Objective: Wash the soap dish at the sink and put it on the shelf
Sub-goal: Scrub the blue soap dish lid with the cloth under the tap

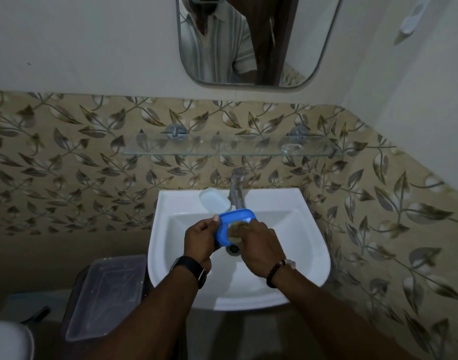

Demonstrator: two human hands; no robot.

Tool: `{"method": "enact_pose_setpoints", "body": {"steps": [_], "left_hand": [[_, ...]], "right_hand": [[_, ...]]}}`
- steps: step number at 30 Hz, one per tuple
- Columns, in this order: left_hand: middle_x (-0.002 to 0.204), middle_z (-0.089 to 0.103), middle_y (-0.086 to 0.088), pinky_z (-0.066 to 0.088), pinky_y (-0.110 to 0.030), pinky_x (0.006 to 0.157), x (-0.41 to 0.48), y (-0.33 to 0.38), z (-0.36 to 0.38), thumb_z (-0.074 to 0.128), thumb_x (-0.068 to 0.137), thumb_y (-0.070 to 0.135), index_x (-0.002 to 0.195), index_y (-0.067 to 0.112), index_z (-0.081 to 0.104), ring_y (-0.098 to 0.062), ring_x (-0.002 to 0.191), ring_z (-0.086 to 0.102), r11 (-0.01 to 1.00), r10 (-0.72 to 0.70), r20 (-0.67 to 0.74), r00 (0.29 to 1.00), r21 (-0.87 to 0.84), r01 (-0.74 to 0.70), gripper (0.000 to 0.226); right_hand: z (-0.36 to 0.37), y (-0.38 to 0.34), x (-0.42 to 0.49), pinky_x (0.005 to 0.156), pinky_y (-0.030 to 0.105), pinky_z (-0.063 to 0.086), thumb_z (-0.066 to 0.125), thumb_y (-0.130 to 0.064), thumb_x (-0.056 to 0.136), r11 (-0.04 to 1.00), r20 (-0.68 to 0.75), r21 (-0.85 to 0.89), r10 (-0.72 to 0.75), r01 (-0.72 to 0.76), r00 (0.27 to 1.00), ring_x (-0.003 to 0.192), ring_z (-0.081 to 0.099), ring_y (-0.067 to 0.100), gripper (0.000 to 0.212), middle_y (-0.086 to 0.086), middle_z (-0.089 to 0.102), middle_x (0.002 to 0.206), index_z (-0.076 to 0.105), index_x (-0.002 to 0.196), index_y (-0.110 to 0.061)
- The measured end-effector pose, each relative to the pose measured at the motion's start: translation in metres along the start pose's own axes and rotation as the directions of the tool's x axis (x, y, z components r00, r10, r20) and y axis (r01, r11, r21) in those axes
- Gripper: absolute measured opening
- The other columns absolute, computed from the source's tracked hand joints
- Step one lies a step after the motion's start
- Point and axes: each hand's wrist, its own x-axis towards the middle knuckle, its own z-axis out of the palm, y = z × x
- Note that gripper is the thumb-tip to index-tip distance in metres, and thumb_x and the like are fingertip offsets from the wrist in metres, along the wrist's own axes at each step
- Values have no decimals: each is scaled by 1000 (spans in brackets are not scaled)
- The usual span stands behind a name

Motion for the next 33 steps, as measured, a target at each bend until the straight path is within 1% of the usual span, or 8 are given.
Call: {"method": "enact_pose_setpoints", "body": {"steps": [3, 6, 10, 16, 23, 27, 30, 33], "left_hand": [[86, 73, -15, 58, -35, 68, -1, -3, 3, 67, 95, 23, 89, 7, 74, -28, 75, 67, 1000, -13, 7, 1000, 6, 12, 19], [89, 73, -16, 61, -33, 63, 2, -1, 0, 67, 95, 25, 92, 5, 74, -29, 78, 68, 999, -8, 27, 1000, 43, 7, 21], [91, 76, -15, 59, -29, 54, 7, 3, -8, 66, 95, 27, 93, 6, 73, -26, 77, 72, 999, -2, 0, 1000, 43, 2, 22], [90, 74, -15, 59, -32, 62, 6, -2, -7, 67, 95, 27, 94, 6, 74, -28, 76, 68, 999, -47, -6, 999, 19, 47, 23], [82, 79, -9, 58, -25, 52, 5, 3, -5, 66, 95, 27, 96, 4, 74, -16, 64, 75, 997, -44, 53, 998, 65, 40, 25], [76, 80, -3, 57, -24, 51, 10, 11, -11, 65, 96, 26, 96, 4, 73, -16, 65, 76, 997, -5, 37, 999, 71, 2, 23], [88, 78, -12, 61, -31, 57, 11, 10, -11, 66, 95, 25, 101, 0, 73, -25, 79, 75, 997, 15, 1, 1000, 78, -15, 26], [101, 73, -21, 59, -35, 68, 13, 13, -13, 66, 95, 25, 106, -2, 71, -33, 88, 70, 998, -15, -36, 999, 55, 17, 29]], "right_hand": [[5, -9, -1, 86, 41, 49, 53, -13, 91, 990, 22, 82, -119, 117, 993, 99, 59, 25, 33, 2, 66, 108, 68, 118, -26], [-3, 8, 0, 80, 39, 39, 52, -22, 90, 966, 10, -169, -195, 194, 981, 97, 56, 27, 40, 1, 63, 106, 63, 126, -35], [-11, 35, 2, 75, 42, 38, 48, -21, 85, 912, -55, -397, -131, 99, 990, 91, 57, 33, 44, 6, 60, 98, 64, 124, -32], [23, -1, -3, 91, 42, 51, 55, -12, 86, 983, -49, 45, -177, 179, 983, 106, 61, 22, 39, -2, 69, 117, 69, 119, -27], [9, 19, 22, 71, 39, 37, 61, -25, 80, 870, -139, -430, -327, 240, 935, 87, 53, 29, 41, 7, 60, 99, 61, 121, -23], [1, 31, 24, 69, 41, 38, 57, -24, 73, 841, -154, -529, -225, 112, 962, 81, 53, 31, 44, 9, 57, 94, 63, 116, -18], [13, 16, 17, 70, 40, 40, 55, -28, 78, 907, -164, -421, -67, -8, 984, 81, 55, 29, 28, 7, 60, 92, 69, 100, -19], [30, 4, 8, 74, 38, 44, 51, -31, 90, 983, -101, -178, -64, 45, 993, 89, 58, 27, 25, 2, 62, 102, 70, 105, -24]]}}
